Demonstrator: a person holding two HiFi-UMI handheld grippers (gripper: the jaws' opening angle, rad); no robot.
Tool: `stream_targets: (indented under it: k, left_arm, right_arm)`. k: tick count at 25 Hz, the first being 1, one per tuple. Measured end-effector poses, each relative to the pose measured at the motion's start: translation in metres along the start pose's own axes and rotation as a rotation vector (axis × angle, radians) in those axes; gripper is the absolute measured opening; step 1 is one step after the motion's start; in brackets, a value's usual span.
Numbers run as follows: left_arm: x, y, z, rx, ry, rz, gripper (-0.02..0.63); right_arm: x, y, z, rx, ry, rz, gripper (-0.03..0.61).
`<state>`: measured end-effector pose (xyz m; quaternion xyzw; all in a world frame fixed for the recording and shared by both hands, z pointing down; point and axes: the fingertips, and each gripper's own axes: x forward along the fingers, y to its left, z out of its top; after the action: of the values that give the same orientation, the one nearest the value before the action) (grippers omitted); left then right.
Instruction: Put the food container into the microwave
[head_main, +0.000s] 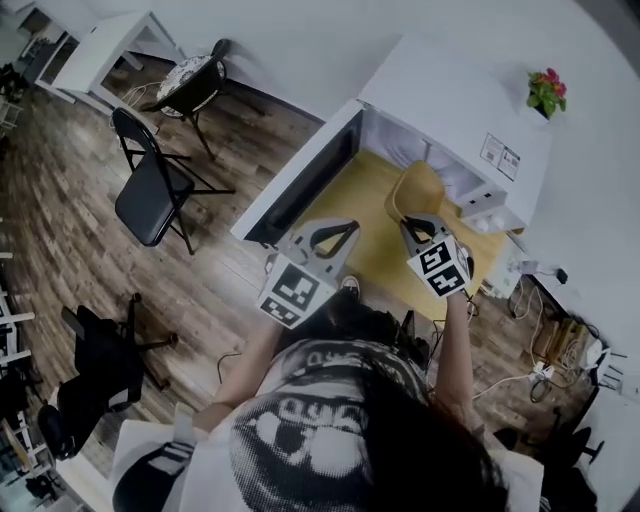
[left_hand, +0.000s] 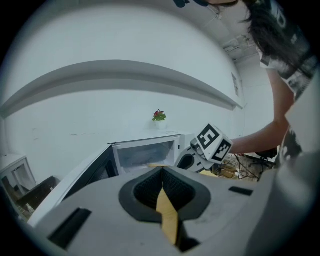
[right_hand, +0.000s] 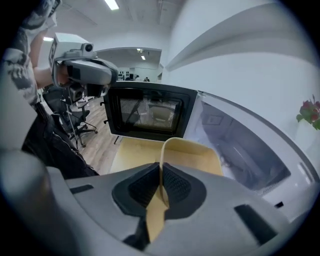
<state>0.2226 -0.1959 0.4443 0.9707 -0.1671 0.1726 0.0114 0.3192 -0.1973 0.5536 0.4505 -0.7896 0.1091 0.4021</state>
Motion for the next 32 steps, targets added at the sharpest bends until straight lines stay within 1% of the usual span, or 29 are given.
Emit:
stream_targets:
  k: [5,9,12,16,18,24,28,30,32]
  left_arm:
    - [-0.002,0.011,-0.001,-0.014,0.007,0.068,0.002]
    - [0.000,0.013,-0.002,-0.016,0.007,0.097,0.002]
    - [0.005,0.010,-0.001,-0.012,0.003,0.106,0.002]
    - [0.009,0.005,-0.001,-0.009,-0.004,0.114,0.002]
    - [0.008,0.003,-0.001,-0.007,-0.002,0.118,0.002]
    - [0.003,0.002,-0.004,-0.003,0.022,0.134,0.002]
    - [-0.001,0.002,-0.004,-0.003,0.022,0.139,0.002]
    - [-0.003,0.002,-0.006,-0.003,0.028,0.145,0.002]
    - [-0.005,0.002,-0.007,-0.005,0.030,0.147,0.001]
  right_arm:
    - [0.028,-0.031,0.004,-0.115,0.038,0.015,0.028]
    - [0.050,-0.055,0.000,-0.198,0.090,0.015,0.026]
    - [0.066,-0.072,-0.007,-0.270,0.123,-0.006,0.026]
    - [0.083,-0.092,-0.014,-0.347,0.156,-0.062,0.028]
    - [0.089,-0.102,-0.012,-0.358,0.157,-0.097,0.028]
    - [0.104,-0.127,-0.006,-0.350,0.150,-0.189,0.031]
    - [0.111,-0.141,0.000,-0.325,0.138,-0.241,0.034]
    - [0.113,-0.144,0.003,-0.292,0.128,-0.248,0.035]
    - [0.114,-0.142,0.005,-0.255,0.124,-0.230,0.040]
